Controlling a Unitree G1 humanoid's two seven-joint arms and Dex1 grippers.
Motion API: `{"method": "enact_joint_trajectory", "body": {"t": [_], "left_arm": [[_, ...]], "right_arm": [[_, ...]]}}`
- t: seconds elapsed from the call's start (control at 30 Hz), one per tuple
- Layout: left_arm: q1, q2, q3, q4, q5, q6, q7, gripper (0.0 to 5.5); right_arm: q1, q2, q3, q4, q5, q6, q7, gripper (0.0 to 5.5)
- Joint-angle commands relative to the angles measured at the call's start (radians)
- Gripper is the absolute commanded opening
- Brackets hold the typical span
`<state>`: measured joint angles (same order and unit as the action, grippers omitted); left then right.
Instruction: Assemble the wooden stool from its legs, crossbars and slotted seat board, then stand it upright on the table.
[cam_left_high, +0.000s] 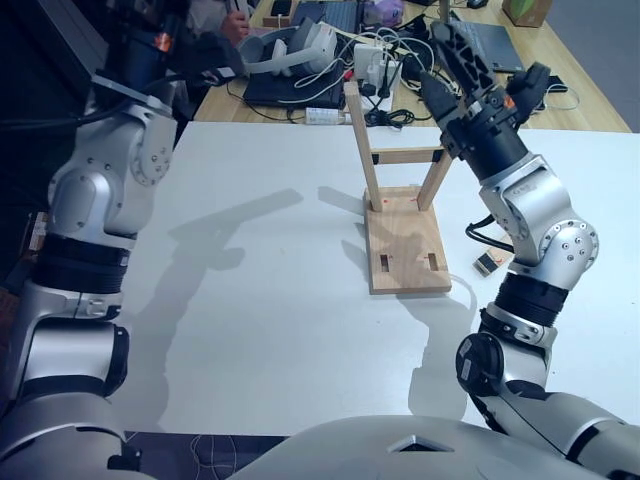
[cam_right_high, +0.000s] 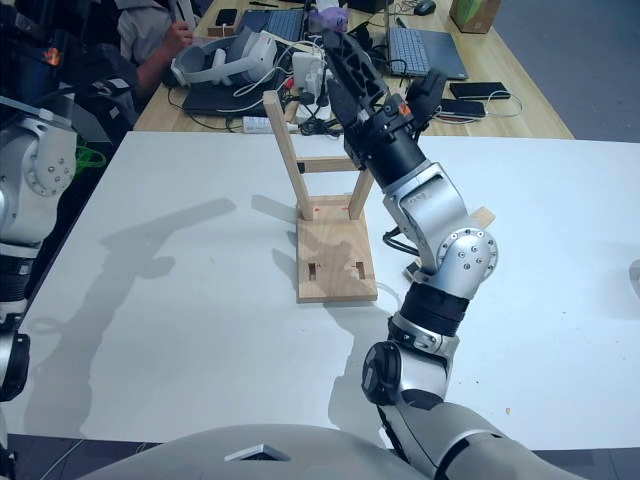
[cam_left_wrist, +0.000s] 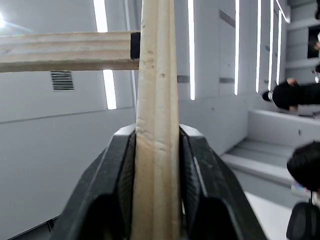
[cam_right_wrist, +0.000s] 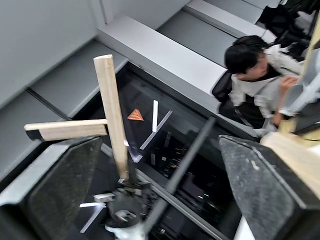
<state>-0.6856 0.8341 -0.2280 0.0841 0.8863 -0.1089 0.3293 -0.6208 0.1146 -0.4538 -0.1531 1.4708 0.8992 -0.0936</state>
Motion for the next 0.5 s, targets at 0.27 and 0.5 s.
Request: {"method": "enact_joint_trajectory", "body": {"t": [0.27, 0.5], "left_arm": [[0.056, -0.200, -0.084, -0.086, 0.042, -0.062, -0.053, 1.04], [0.080, -0.235, -0.086, -0.114, 0.069, -0.079, -0.071, 1.04]], "right_arm": [[-0.073, -0.002, 0.109, -0.023, 0.079, -0.153, 0.043, 4.35], [-0.098, -0.024, 0.137, 0.023, 0.025, -0.231, 0.046, 4.35]]}}
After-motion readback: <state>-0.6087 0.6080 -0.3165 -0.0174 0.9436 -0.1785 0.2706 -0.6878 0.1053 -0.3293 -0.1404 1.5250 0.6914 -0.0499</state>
